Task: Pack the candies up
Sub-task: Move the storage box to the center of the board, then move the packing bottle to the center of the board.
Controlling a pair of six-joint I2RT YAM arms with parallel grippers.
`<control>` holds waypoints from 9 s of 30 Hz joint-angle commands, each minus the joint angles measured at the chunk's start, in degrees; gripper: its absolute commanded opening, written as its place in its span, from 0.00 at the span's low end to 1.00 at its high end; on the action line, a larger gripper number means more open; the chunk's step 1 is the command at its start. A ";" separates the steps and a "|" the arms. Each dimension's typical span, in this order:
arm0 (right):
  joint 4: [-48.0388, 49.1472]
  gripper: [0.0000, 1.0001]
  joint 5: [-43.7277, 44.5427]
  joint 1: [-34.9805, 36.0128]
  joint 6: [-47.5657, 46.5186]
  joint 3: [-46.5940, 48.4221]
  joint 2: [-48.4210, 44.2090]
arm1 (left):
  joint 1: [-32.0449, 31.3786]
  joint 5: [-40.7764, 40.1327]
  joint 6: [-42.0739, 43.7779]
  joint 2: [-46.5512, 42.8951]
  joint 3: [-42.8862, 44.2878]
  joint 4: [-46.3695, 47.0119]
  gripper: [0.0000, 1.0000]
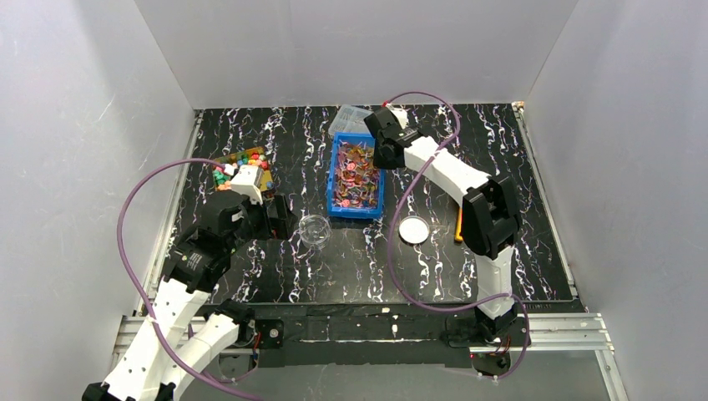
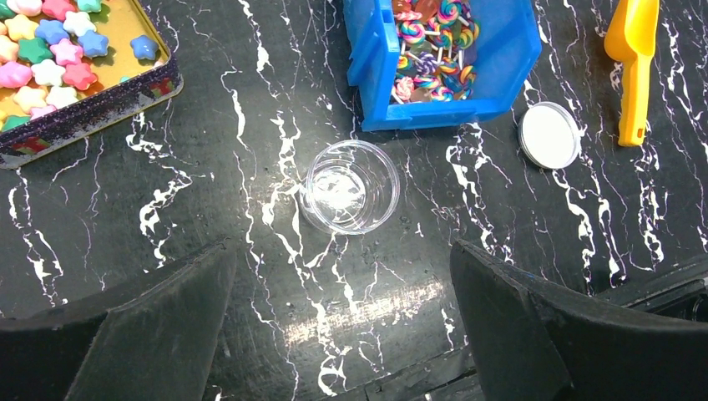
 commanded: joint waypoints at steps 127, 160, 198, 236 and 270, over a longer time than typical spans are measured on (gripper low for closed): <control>17.74 0.48 -19.74 22.03 -3.35 -39.88 -43.56 | 36.42 6.80 3.41 72.38 38.69 -10.06 0.00; 8.69 0.52 -12.28 22.08 -2.72 -39.58 -48.65 | 16.21 6.14 -1.41 70.86 39.54 -7.07 0.00; -8.15 0.67 6.55 13.46 -6.95 -30.22 -48.52 | 12.83 14.95 -1.73 29.10 11.52 -8.73 0.60; -3.34 0.66 -3.47 2.49 -7.69 -37.37 -47.74 | -1.08 6.42 -9.64 43.98 6.28 2.69 0.50; -3.20 0.68 0.28 -6.80 -8.96 -37.75 -45.07 | -18.00 3.14 -11.20 41.11 8.68 2.58 0.52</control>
